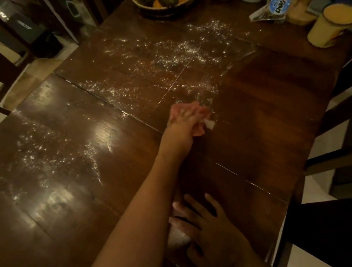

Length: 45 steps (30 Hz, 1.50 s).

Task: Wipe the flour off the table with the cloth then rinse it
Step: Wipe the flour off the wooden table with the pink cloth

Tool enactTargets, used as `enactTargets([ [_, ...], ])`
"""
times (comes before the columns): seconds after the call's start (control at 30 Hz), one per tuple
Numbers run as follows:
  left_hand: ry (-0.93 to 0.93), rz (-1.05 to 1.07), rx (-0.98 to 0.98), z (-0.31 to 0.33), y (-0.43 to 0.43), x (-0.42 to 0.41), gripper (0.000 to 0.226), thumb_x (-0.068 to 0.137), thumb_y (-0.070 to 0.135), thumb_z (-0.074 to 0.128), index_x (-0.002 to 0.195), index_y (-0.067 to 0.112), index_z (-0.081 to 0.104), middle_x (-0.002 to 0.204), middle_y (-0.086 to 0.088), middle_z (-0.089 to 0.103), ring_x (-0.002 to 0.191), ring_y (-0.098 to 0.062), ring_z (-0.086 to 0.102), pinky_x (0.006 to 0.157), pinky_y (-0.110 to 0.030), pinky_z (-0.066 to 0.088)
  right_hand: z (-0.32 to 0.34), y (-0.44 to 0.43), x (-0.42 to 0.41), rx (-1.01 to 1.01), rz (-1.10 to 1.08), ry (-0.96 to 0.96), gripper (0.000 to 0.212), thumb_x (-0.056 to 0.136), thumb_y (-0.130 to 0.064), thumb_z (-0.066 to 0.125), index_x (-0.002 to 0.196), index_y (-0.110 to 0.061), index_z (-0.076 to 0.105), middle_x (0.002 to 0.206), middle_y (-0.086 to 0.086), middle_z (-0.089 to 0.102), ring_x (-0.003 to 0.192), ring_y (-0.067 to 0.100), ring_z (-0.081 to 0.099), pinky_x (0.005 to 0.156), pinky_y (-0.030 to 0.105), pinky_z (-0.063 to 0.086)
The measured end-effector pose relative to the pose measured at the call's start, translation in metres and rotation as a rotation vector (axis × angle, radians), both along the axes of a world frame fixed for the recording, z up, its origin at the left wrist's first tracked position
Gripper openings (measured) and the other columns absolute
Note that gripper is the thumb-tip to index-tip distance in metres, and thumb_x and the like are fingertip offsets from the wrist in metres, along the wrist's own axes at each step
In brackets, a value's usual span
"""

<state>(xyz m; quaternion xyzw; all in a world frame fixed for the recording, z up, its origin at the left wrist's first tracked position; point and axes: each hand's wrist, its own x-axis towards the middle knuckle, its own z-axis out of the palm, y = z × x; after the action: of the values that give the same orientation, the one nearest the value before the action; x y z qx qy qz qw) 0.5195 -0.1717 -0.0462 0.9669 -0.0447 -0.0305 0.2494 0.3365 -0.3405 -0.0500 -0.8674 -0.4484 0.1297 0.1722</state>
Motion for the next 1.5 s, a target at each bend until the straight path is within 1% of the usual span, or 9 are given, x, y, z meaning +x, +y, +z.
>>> enactTargets([
  [0.4, 0.072, -0.29, -0.061, 0.003, -0.039, -0.016, 0.061, 0.093, 0.002, 0.049, 0.145, 0.034, 0.044, 0.161, 0.008, 0.025, 0.151, -0.015, 0.011, 0.123, -0.042, 0.006, -0.004, 0.001, 0.0, 0.032, 0.006, -0.002, 0.068, 0.078, -0.047, 0.05, 0.144, -0.032, 0.043, 0.156, -0.005, 0.041, 0.152, 0.025, 0.022, 0.114, 0.06, 0.026],
  [0.57, -0.025, 0.058, -0.458, 0.02, -0.021, 0.028, 0.034, 0.097, 0.019, 0.051, 0.126, 0.033, 0.063, 0.138, 0.025, 0.047, 0.121, -0.002, 0.052, 0.105, -0.041, 0.048, 0.003, 0.003, -0.002, 0.099, -0.068, 0.01, 0.07, 0.071, -0.039, 0.057, 0.14, -0.034, 0.047, 0.157, -0.007, 0.04, 0.151, 0.021, 0.027, 0.11, 0.061, 0.035],
  [0.67, 0.097, 0.187, -0.114, 0.022, -0.001, 0.03, 0.066, 0.084, 0.008, 0.069, 0.143, 0.03, 0.048, 0.158, 0.004, 0.033, 0.147, -0.021, 0.025, 0.119, -0.044, 0.017, 0.001, 0.0, -0.001, 0.105, -0.066, 0.016, 0.07, 0.075, -0.04, 0.055, 0.144, -0.034, 0.046, 0.16, -0.005, 0.035, 0.152, 0.022, 0.024, 0.113, 0.061, 0.028],
  [0.9, 0.078, -0.467, -0.066, 0.023, -0.019, 0.009, 0.046, 0.094, 0.015, 0.06, 0.137, 0.032, 0.055, 0.15, 0.01, 0.045, 0.143, -0.012, 0.031, 0.12, -0.039, 0.023, -0.003, 0.0, -0.001, 0.054, -0.043, 0.031, 0.069, 0.083, -0.047, 0.047, 0.15, -0.033, 0.038, 0.164, -0.003, 0.028, 0.153, 0.026, 0.019, 0.116, 0.061, 0.016],
  [1.0, 0.034, -0.208, -0.291, 0.031, -0.013, 0.015, 0.037, 0.098, 0.006, 0.049, 0.126, 0.025, 0.064, 0.122, 0.014, 0.061, 0.104, 0.005, 0.058, 0.095, -0.009, 0.044, -0.004, -0.001, 0.0, 0.05, -0.046, 0.059, 0.068, 0.086, -0.045, 0.047, 0.151, -0.033, 0.036, 0.165, -0.003, 0.024, 0.155, 0.026, 0.013, 0.117, 0.063, 0.012],
  [1.13, -0.047, 0.144, -0.12, 0.01, -0.007, 0.033, 0.043, 0.094, 0.01, 0.056, 0.133, 0.029, 0.059, 0.147, 0.0, 0.049, 0.136, -0.018, 0.044, 0.118, -0.043, 0.029, -0.002, -0.001, -0.001, 0.06, -0.075, 0.078, 0.065, 0.089, -0.042, 0.047, 0.151, -0.033, 0.035, 0.166, -0.004, 0.02, 0.155, 0.023, 0.007, 0.119, 0.063, 0.009],
  [1.3, 0.083, -0.363, -0.115, 0.022, -0.034, 0.008, 0.05, 0.092, 0.013, 0.063, 0.138, 0.033, 0.054, 0.153, 0.006, 0.041, 0.146, -0.019, 0.028, 0.12, -0.051, 0.022, -0.005, -0.001, -0.002, 0.002, -0.119, 0.018, 0.067, 0.089, -0.046, 0.044, 0.153, -0.033, 0.03, 0.167, -0.001, 0.017, 0.155, 0.027, 0.004, 0.119, 0.062, 0.007],
  [1.43, 0.112, 0.008, -0.816, 0.051, -0.008, -0.022, 0.051, 0.095, 0.003, 0.05, 0.138, 0.031, 0.052, 0.141, 0.012, 0.053, 0.133, -0.005, 0.047, 0.111, -0.038, 0.041, 0.003, 0.003, 0.005, 0.042, -0.385, 0.075, 0.067, 0.087, -0.045, 0.043, 0.152, -0.034, 0.033, 0.167, 0.003, 0.015, 0.155, 0.026, -0.002, 0.122, 0.055, 0.013],
  [1.5, 0.012, 0.251, -0.722, 0.056, 0.019, -0.053, 0.048, 0.096, 0.001, 0.048, 0.135, 0.029, 0.054, 0.135, 0.012, 0.058, 0.128, -0.004, 0.052, 0.108, -0.037, 0.045, 0.014, 0.008, 0.018, 0.067, -0.662, 0.15, 0.066, 0.087, -0.044, 0.046, 0.151, -0.036, 0.033, 0.168, 0.001, 0.011, 0.155, 0.023, -0.007, 0.122, 0.049, 0.009],
])
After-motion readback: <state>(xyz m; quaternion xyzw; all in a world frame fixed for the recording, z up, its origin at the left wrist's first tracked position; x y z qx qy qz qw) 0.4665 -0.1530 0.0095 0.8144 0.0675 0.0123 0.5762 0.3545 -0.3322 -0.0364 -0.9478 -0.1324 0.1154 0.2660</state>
